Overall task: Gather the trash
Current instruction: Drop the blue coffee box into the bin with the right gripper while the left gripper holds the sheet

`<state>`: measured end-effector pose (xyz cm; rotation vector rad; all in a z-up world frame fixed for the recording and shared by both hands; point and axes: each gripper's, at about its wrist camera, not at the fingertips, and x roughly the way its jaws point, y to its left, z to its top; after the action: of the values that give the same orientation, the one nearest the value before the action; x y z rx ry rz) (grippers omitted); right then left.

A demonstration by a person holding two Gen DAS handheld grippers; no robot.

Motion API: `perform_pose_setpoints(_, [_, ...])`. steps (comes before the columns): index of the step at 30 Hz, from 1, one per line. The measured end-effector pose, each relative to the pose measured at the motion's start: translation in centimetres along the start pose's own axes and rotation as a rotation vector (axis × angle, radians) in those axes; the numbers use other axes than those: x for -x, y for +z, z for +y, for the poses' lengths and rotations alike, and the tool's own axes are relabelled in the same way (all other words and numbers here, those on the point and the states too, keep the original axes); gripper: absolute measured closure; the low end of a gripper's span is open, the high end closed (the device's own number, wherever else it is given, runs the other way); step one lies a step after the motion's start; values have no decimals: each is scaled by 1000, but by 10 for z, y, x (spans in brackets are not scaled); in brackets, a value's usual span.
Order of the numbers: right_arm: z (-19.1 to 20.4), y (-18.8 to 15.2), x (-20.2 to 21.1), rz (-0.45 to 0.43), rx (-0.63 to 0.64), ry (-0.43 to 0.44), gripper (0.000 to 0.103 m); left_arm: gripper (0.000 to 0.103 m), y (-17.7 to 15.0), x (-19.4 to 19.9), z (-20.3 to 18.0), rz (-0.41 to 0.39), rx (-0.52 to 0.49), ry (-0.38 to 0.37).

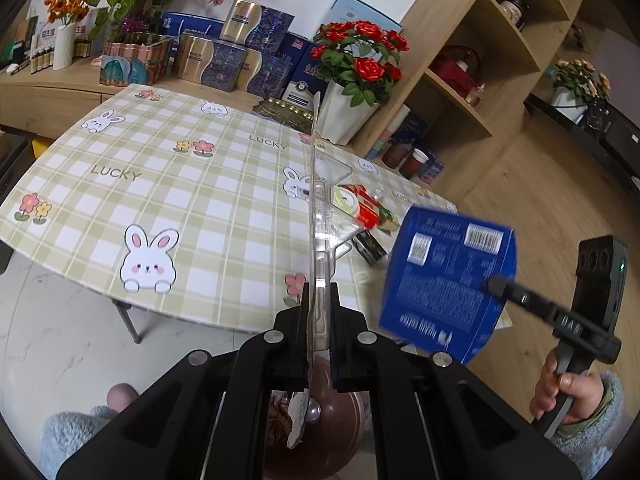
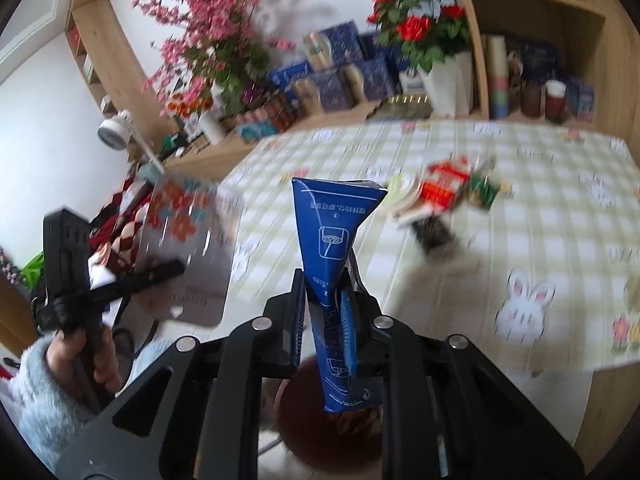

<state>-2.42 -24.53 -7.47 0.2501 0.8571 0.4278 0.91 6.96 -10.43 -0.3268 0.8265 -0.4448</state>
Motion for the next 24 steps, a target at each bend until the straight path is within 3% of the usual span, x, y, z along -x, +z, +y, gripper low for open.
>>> perform_pose_setpoints(11, [7,-80,-43,310,-82,56,84,96,-33,16,-1,27,-16,-8])
perform_pose_setpoints(20, [-21,-115,-96,451,-263,32,84,96,-50,11,2,67,-8,-18])
perform_pose_setpoints(24, [-27,-122,-111,471,-292,-10,83,96,-56,8,6,79,5,-12])
